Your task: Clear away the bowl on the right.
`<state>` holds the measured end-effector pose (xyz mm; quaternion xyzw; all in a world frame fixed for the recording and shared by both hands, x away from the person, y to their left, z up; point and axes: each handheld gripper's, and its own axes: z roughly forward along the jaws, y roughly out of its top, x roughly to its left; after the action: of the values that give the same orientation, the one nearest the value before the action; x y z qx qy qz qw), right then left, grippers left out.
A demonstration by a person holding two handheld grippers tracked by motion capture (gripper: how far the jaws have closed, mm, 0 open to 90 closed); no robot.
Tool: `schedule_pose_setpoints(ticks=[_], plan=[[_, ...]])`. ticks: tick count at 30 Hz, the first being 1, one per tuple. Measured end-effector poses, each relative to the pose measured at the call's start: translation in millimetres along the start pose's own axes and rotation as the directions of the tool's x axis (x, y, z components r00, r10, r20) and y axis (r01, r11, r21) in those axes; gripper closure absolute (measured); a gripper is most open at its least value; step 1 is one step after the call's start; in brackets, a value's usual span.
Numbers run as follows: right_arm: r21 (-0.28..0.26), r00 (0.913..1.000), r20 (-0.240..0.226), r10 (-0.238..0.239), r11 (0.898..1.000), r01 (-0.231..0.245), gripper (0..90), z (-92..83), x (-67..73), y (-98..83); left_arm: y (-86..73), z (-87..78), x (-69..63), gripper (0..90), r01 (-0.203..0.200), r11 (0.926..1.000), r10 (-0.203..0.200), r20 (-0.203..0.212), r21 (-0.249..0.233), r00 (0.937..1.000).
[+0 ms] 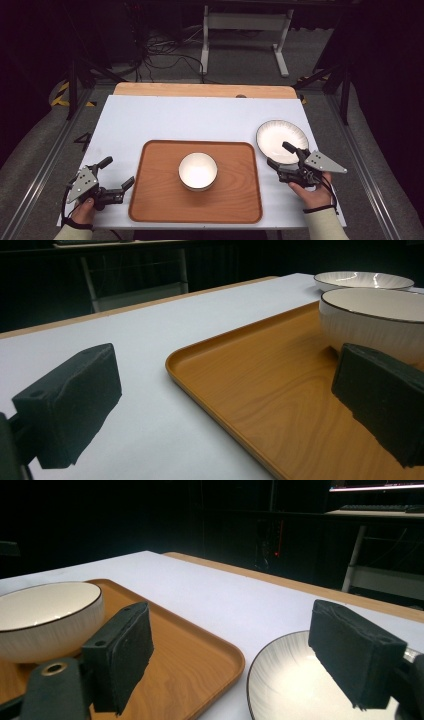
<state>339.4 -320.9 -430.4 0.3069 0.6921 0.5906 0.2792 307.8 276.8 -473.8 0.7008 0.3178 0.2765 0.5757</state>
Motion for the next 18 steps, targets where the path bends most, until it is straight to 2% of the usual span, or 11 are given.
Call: schedule_pose_setpoints(ticks=[18], plan=[[0.038, 0.9998, -0.002, 0.017, 0.999, -0.017, 16.5, -2.6, 4.0, -23.7, 0.1, 0.0, -0.1, 0.3, -0.004, 1.0, 0.004, 0.0, 0.002, 1.0]])
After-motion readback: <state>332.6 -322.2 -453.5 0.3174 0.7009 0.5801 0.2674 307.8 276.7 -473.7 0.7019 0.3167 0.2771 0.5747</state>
